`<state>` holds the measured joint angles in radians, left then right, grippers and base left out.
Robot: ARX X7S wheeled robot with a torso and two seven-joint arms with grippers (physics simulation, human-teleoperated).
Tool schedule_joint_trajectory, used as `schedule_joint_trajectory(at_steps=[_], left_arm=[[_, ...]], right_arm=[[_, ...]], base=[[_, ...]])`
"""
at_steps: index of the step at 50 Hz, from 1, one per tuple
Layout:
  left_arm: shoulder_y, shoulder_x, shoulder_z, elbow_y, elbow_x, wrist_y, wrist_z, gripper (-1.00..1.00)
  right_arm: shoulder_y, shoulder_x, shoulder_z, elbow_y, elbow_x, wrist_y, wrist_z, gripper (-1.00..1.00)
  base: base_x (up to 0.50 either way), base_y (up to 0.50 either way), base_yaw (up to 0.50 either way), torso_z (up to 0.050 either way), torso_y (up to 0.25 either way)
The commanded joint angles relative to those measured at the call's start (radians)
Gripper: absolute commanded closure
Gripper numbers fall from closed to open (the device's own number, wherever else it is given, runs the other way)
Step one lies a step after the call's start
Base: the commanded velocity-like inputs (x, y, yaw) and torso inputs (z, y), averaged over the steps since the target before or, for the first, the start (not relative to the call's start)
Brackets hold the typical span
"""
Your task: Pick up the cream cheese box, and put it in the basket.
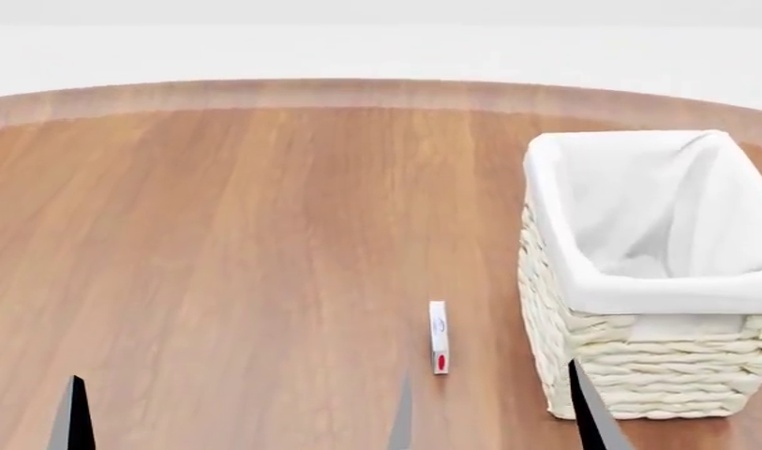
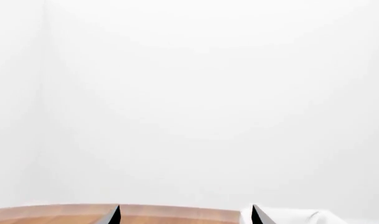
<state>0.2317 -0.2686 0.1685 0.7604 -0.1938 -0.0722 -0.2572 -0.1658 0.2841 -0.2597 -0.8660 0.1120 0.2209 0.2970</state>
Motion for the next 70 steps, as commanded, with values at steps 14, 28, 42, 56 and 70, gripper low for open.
schedule_joint_trajectory(at_steps=[14,28,42,56,70], left_arm=[[-0.002,-0.011,0.009,-0.002,-0.004,0.004,-0.013,-1.00],[-0.004,-0.022,0.015,-0.002,-0.009,0.005,-0.024,-1.00],[-0.005,-0.027,0.030,-0.008,0.002,0.012,-0.036,-1.00],[-0.008,-0.034,0.035,-0.003,0.006,0.006,-0.053,-1.00],[-0.013,-0.044,0.037,0.005,0.006,-0.008,-0.068,-1.00]], right_arm=[[0.003,0.018,-0.011,-0.001,0.009,-0.005,0.020,-1.00],[0.007,0.025,-0.017,0.005,0.012,-0.009,0.032,-1.00],[0.095,0.015,0.021,-0.047,0.015,0.156,0.090,-1.00],[0.681,-0.055,0.151,-0.025,0.190,0.694,0.064,-1.00],[1.103,-0.111,-0.040,0.743,0.057,0.524,0.007,-1.00]], base=[[0.34,0.00,0.00,0.000,0.001],[0.34,0.00,0.00,0.000,0.001],[0.10,0.00,0.00,0.000,0.000],[0.00,0.00,0.00,0.000,0.000],[0.00,0.00,0.00,0.000,0.000]])
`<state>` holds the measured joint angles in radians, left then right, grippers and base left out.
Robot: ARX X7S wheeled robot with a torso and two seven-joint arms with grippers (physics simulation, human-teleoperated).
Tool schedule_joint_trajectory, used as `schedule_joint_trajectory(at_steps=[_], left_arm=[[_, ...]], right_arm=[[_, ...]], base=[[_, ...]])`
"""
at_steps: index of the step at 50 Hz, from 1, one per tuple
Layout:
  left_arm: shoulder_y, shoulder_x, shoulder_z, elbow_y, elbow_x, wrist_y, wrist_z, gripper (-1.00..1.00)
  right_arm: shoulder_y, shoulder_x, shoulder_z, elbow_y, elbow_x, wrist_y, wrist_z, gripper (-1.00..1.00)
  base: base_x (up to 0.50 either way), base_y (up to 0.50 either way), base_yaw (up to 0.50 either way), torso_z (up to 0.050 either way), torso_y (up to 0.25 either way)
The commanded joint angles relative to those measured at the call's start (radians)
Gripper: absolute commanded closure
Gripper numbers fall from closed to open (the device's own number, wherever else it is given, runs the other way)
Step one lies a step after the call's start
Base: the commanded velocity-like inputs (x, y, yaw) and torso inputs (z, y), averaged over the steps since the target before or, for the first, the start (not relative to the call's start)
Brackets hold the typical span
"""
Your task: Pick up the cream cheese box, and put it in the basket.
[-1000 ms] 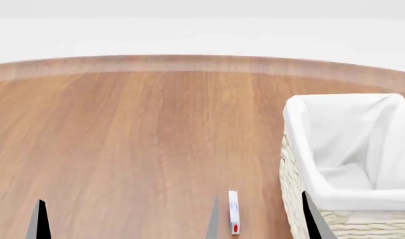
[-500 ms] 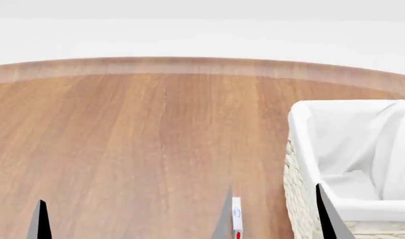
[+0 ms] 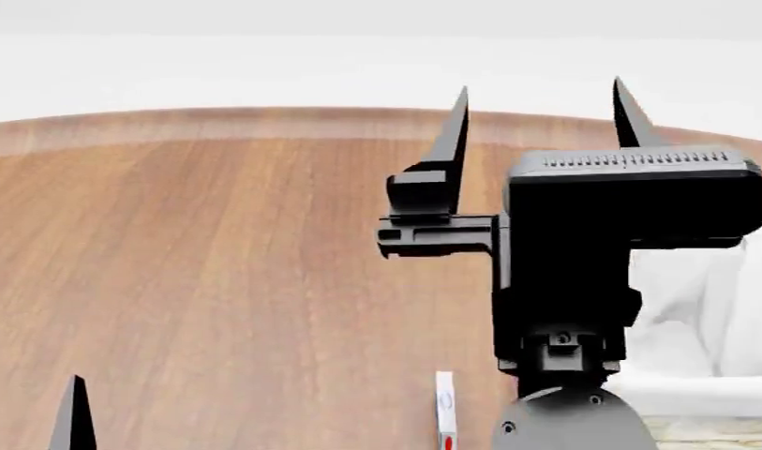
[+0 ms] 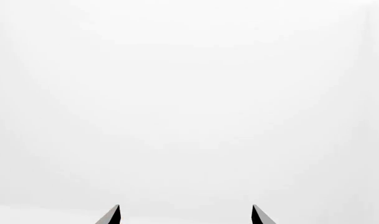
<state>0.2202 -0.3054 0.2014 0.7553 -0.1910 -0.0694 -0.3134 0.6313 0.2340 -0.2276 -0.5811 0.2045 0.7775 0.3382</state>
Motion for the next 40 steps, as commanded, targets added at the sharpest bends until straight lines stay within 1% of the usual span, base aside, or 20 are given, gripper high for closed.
schedule_joint_trajectory(at_steps=[1,3,6,12,19,24,26,30,33,40], left_arm=[[-0.004,-0.008,0.001,0.003,-0.002,-0.008,-0.011,-1.00],[-0.008,-0.007,0.003,-0.004,-0.004,-0.007,-0.011,-1.00],[-0.007,-0.009,0.005,-0.006,-0.004,-0.004,-0.012,-1.00],[-0.011,-0.013,0.006,-0.006,-0.024,-0.013,-0.010,-1.00],[-0.013,-0.015,0.016,-0.013,-0.018,-0.009,-0.012,-1.00],[-0.015,-0.018,0.014,-0.013,-0.027,-0.009,-0.014,-1.00],[-0.016,-0.018,0.019,-0.012,-0.022,-0.013,-0.016,-1.00],[-0.017,-0.020,0.025,-0.010,-0.018,-0.016,-0.019,-1.00],[-0.019,-0.021,0.025,-0.017,-0.019,-0.012,-0.019,-1.00],[-0.015,-0.025,0.024,-0.007,-0.024,-0.004,-0.023,-1.00]], right_arm=[[0.334,-0.079,-0.076,0.539,-0.034,-0.053,-0.043,-1.00],[0.366,-0.105,-0.066,0.642,-0.022,-0.081,-0.050,-1.00],[0.391,-0.123,-0.079,0.741,-0.034,-0.130,-0.051,-1.00],[0.438,-0.186,-0.119,1.068,-0.061,-0.285,-0.049,-1.00],[0.439,-0.219,-0.154,1.222,-0.048,-0.372,-0.042,-1.00],[0.477,-0.230,-0.201,1.364,0.012,-0.445,-0.029,-1.00],[0.491,-0.230,-0.241,1.401,0.047,-0.461,-0.019,-1.00],[0.516,-0.232,-0.329,1.538,0.142,-0.549,-0.003,-1.00],[0.535,-0.233,-0.436,1.641,0.248,-0.617,0.011,-1.00],[0.561,-0.234,-0.658,1.767,0.464,-0.708,0.025,-1.00]], base=[[0.00,0.00,0.00,0.000,0.000],[0.00,0.00,0.00,0.000,0.000],[0.00,0.00,0.00,0.000,0.000],[0.00,0.00,0.00,0.000,0.000],[0.00,0.00,0.00,0.000,0.000],[0.00,0.00,0.00,0.000,0.000],[0.00,0.00,0.00,0.000,0.000],[0.00,0.00,0.00,0.000,0.000],[0.00,0.00,0.00,0.000,0.000],[0.00,0.00,0.00,0.000,0.000]])
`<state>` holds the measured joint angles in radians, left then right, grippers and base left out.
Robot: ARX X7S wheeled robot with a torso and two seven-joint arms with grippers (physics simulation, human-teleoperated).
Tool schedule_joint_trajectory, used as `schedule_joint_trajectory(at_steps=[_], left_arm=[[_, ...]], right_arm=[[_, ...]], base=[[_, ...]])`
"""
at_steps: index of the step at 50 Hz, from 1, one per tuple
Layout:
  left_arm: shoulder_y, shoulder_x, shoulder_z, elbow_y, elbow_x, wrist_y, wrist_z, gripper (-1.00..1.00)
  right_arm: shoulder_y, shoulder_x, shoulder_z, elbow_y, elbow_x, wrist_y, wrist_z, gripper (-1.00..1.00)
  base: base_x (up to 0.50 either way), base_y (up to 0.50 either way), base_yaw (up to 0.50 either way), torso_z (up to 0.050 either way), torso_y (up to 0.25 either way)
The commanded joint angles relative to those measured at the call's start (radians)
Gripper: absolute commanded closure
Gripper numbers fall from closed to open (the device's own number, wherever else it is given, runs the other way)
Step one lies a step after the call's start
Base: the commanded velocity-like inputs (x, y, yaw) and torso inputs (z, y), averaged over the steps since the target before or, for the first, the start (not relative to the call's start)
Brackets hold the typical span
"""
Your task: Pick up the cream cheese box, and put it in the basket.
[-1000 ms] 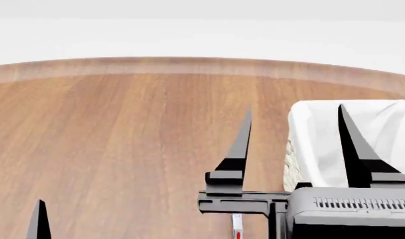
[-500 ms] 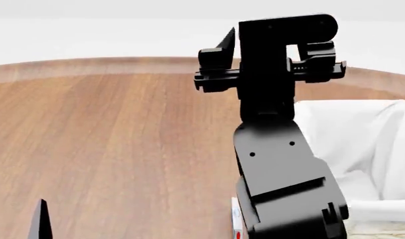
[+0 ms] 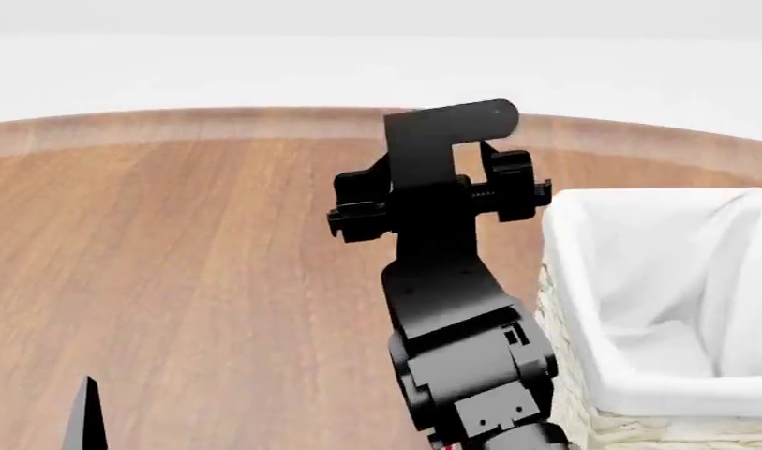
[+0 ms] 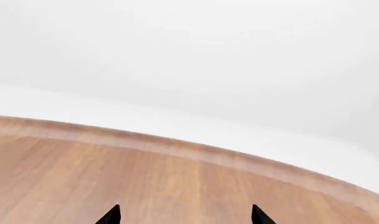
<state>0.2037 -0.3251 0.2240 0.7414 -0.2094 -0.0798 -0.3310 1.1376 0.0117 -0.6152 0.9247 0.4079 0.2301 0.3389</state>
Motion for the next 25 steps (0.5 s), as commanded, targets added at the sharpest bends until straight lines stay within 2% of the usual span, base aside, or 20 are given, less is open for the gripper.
schedule_joint_trajectory(at_steps=[1,11,25], left_arm=[[0.003,-0.006,-0.001,0.008,-0.012,0.012,-0.004,-1.00],[0.006,-0.011,-0.006,0.000,-0.021,0.041,-0.002,-1.00],[0.023,-0.015,-0.002,-0.012,-0.032,0.102,0.008,-1.00]], right_arm=[[0.055,-0.011,-0.305,0.280,0.293,-0.170,0.022,-1.00],[0.017,-0.011,-0.585,0.361,0.567,-0.234,0.012,-1.00],[-0.011,-0.011,-0.714,0.374,0.685,-0.257,-0.004,-1.00]], base=[[0.00,0.00,0.00,0.000,0.000],[0.00,0.00,0.00,0.000,0.000],[0.00,0.00,0.00,0.000,0.000]])
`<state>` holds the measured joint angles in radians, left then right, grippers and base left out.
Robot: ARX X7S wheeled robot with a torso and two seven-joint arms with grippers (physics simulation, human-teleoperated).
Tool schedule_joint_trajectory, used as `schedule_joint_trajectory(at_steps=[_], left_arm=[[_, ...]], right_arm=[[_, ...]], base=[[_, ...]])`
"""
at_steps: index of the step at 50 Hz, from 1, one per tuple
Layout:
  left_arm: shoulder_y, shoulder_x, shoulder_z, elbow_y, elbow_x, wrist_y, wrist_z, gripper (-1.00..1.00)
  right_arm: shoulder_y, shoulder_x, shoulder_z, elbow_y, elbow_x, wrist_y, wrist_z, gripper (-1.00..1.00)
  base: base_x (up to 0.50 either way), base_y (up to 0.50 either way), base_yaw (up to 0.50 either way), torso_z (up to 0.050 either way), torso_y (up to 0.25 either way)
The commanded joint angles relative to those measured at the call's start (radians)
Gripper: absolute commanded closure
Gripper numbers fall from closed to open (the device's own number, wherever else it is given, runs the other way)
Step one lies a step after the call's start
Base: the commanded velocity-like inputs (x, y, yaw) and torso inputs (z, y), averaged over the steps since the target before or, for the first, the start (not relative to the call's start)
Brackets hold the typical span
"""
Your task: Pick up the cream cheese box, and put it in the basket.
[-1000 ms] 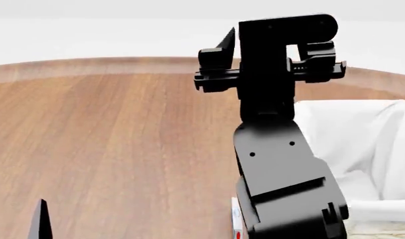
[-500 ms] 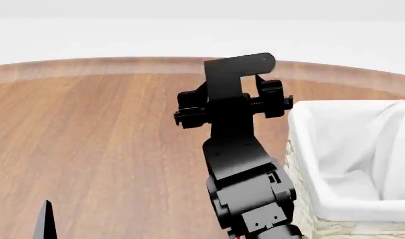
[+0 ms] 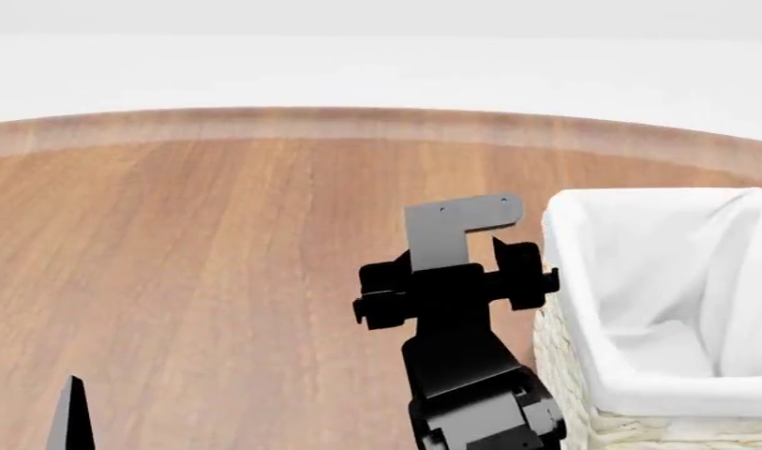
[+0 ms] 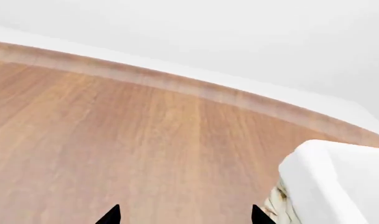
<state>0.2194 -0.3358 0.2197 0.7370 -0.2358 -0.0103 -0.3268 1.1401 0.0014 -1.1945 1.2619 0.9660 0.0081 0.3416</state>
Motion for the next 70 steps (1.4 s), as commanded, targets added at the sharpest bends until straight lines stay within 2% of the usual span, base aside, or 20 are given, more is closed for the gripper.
schedule_joint_trajectory(at_steps=[1,13,28,54,70], left_arm=[[0.008,-0.005,0.003,-0.007,-0.004,0.032,0.004,-1.00],[0.009,-0.009,0.011,-0.011,-0.001,0.039,0.001,-1.00],[0.008,-0.016,0.020,-0.005,-0.002,0.034,-0.005,-1.00],[0.007,-0.030,0.033,-0.006,0.016,0.036,-0.013,-1.00],[0.003,-0.035,0.041,-0.007,0.018,0.032,-0.018,-1.00]], right_arm=[[-0.013,-0.001,-0.142,0.035,0.134,-0.037,-0.006,-1.00],[-0.037,-0.001,-0.225,0.019,0.207,-0.061,-0.009,-1.00],[-0.077,-0.001,-0.265,0.029,0.243,-0.060,-0.017,-1.00],[-0.117,-0.001,-0.270,0.040,0.290,-0.045,-0.052,-1.00],[-0.132,-0.001,-0.206,0.046,0.328,-0.046,-0.101,-1.00]], base=[[0.00,0.00,0.00,0.000,0.000],[0.00,0.00,0.00,0.000,0.000],[0.00,0.00,0.00,0.000,0.000],[0.00,0.00,0.00,0.000,0.000],[0.00,0.00,0.00,0.000,0.000]])
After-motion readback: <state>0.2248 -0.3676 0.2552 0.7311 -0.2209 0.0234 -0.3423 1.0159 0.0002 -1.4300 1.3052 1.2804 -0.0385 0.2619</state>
